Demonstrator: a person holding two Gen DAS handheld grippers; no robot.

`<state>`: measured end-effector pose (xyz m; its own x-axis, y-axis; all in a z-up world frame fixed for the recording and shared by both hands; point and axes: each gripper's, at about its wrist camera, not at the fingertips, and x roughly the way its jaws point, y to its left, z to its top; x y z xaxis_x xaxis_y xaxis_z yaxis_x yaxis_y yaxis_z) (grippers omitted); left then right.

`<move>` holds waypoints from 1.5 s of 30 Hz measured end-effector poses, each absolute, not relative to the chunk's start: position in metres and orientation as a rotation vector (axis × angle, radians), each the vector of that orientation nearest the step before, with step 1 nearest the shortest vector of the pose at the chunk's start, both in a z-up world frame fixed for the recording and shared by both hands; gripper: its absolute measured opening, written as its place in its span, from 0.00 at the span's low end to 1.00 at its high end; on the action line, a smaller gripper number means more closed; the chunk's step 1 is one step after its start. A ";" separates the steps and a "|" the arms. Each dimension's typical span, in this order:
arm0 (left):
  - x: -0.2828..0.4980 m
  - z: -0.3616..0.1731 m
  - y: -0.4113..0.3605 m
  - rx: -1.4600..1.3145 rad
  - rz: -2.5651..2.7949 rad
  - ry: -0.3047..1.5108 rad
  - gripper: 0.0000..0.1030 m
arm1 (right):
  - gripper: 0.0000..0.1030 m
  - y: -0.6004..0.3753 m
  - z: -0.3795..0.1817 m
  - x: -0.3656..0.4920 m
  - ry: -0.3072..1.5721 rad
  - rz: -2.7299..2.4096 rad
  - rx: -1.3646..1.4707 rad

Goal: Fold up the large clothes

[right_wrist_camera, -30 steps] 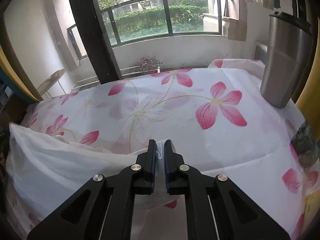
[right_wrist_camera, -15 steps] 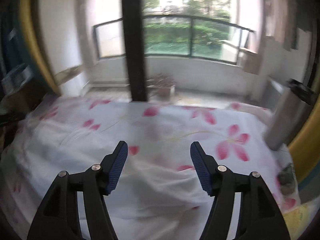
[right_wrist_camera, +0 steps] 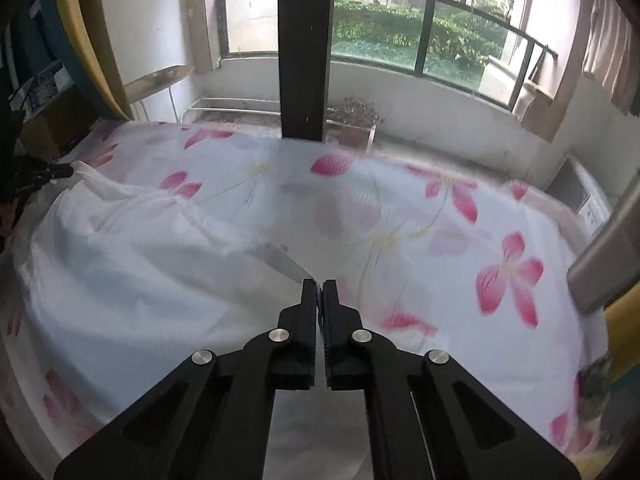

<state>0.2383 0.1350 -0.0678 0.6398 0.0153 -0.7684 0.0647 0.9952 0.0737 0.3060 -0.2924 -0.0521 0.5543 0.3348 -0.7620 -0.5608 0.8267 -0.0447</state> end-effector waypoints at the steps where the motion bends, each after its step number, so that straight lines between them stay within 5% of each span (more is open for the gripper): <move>1: 0.247 -0.068 0.137 0.099 -0.025 0.877 0.04 | 0.02 -0.290 -0.050 0.313 0.817 0.534 -0.305; 10: 0.301 -0.076 0.159 0.027 0.067 0.927 0.06 | 0.03 -0.288 -0.060 0.360 0.817 0.424 -0.297; 11: 0.300 -0.075 0.161 0.016 0.071 0.932 0.11 | 0.03 -0.289 -0.063 0.360 0.832 0.418 -0.298; 13: 0.290 -0.069 0.161 0.014 0.084 0.909 0.46 | 0.05 -0.287 -0.067 0.353 0.852 0.399 -0.313; 14: 0.282 -0.063 0.160 0.007 0.079 0.889 0.52 | 0.07 -0.286 -0.066 0.348 0.849 0.402 -0.322; 16: 0.264 -0.052 0.155 -0.004 0.055 0.857 0.53 | 0.18 -0.281 -0.059 0.329 0.827 0.444 -0.330; 18: 0.246 -0.043 0.144 0.004 0.014 0.826 0.53 | 0.57 -0.270 -0.051 0.305 0.797 0.496 -0.348; 20: 0.226 -0.037 0.131 0.013 -0.029 0.804 0.53 | 0.71 -0.258 -0.045 0.285 0.770 0.537 -0.374; 35: 0.136 -0.071 0.053 0.051 -0.256 0.854 0.53 | 0.69 -0.194 -0.059 0.169 0.726 0.814 -0.476; 45: 0.135 -0.090 0.054 0.117 -0.212 0.951 0.53 | 0.08 -0.200 -0.072 0.174 0.753 0.801 -0.483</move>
<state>0.1351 0.0536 -0.0898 0.5621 -0.1282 -0.8170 0.2313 0.9729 0.0064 0.1742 -0.2004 -0.0724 0.4651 0.4610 -0.7557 -0.7828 0.6128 -0.1080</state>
